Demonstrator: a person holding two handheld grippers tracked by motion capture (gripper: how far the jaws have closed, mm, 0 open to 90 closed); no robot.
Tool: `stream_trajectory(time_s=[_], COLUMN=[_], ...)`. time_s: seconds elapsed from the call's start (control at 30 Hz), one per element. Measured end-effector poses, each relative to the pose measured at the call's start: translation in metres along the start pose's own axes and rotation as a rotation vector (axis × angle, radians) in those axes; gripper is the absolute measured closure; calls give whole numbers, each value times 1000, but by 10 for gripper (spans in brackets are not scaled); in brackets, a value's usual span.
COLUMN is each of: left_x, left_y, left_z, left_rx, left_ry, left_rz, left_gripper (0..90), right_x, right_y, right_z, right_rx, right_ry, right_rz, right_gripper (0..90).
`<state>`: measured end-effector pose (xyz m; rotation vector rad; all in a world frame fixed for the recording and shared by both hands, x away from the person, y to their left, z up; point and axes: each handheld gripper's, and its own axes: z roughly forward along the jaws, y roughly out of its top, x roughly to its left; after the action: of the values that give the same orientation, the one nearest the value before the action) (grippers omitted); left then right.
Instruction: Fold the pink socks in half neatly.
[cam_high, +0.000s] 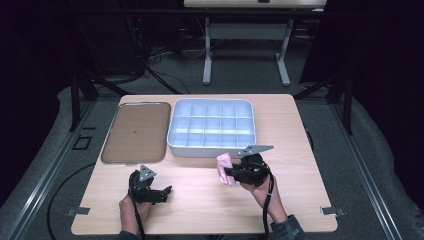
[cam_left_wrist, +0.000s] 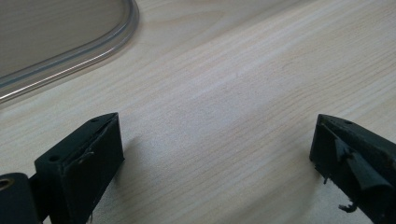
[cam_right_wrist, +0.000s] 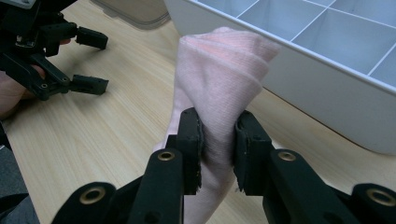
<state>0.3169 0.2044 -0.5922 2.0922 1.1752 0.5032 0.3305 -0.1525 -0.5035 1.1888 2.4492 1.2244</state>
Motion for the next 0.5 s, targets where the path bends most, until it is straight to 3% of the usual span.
stream_trajectory(time_s=[0.23,0.37,0.5], left_x=[0,0,0], left_y=[0,0,0], left_z=[0,0,0], left_rx=[0,0,0], left_ry=[-1,-1,0], left_rz=[1,0,0], left_gripper=[23,23,23], right_x=[-3,-4,-5], right_y=[2,6,10], right_z=[-5,-10,-16], right_rx=[-12,-24,-37], right_ry=[-5,19,4], right_rz=[9,9,7], right_gripper=[744,744,744])
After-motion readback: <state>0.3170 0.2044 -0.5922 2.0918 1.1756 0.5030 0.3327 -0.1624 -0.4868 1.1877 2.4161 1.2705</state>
